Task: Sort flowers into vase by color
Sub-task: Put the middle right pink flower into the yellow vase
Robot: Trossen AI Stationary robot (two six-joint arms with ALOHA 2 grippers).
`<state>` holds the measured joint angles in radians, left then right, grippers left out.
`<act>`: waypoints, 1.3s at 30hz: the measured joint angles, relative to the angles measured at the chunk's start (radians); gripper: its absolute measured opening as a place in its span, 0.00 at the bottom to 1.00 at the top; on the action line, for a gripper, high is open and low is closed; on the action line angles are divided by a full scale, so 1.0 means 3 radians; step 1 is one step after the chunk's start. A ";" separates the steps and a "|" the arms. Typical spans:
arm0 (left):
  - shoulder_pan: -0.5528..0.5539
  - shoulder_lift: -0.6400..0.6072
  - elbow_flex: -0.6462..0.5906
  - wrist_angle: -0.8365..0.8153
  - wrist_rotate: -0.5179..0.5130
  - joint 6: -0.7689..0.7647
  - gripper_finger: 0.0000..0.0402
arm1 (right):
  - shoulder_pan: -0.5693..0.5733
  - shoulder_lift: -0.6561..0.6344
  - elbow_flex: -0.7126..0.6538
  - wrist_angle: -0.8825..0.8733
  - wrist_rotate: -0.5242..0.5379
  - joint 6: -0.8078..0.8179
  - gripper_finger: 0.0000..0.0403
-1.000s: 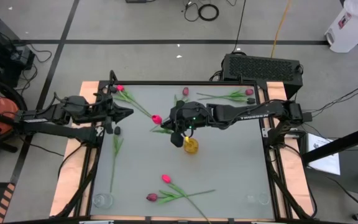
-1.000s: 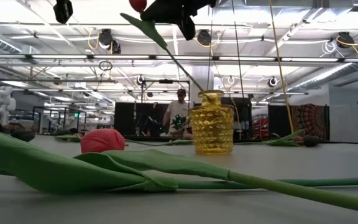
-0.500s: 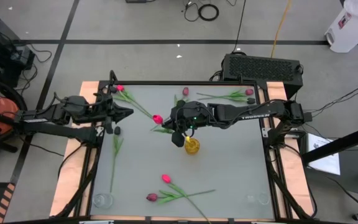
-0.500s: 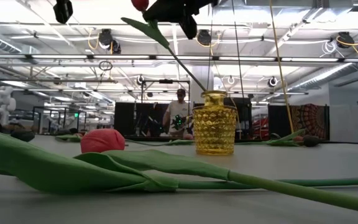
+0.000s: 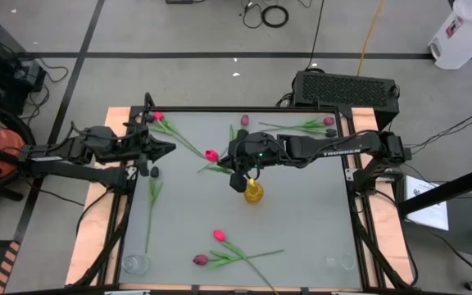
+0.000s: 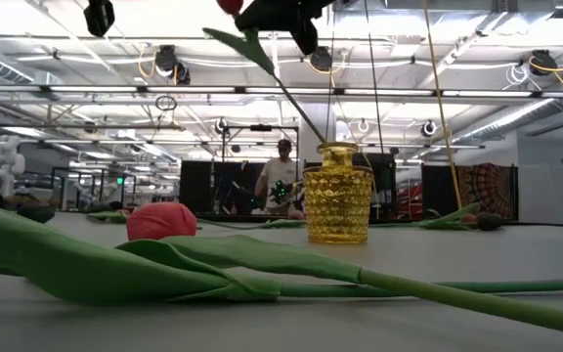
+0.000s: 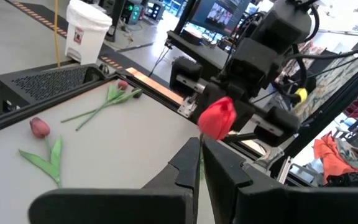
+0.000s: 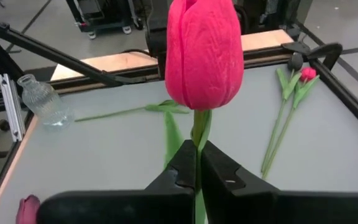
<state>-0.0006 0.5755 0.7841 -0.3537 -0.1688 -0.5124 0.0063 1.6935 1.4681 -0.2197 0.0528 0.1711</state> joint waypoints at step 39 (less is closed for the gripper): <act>0.0000 0.0000 0.0000 0.0000 0.0000 0.0000 0.07 | -0.0015 -0.0186 0.0000 -0.0109 -0.0023 -0.0175 0.00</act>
<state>-0.0005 0.5755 0.7841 -0.3537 -0.1688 -0.5124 0.0017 1.6379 1.4681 -0.2523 0.0459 0.1184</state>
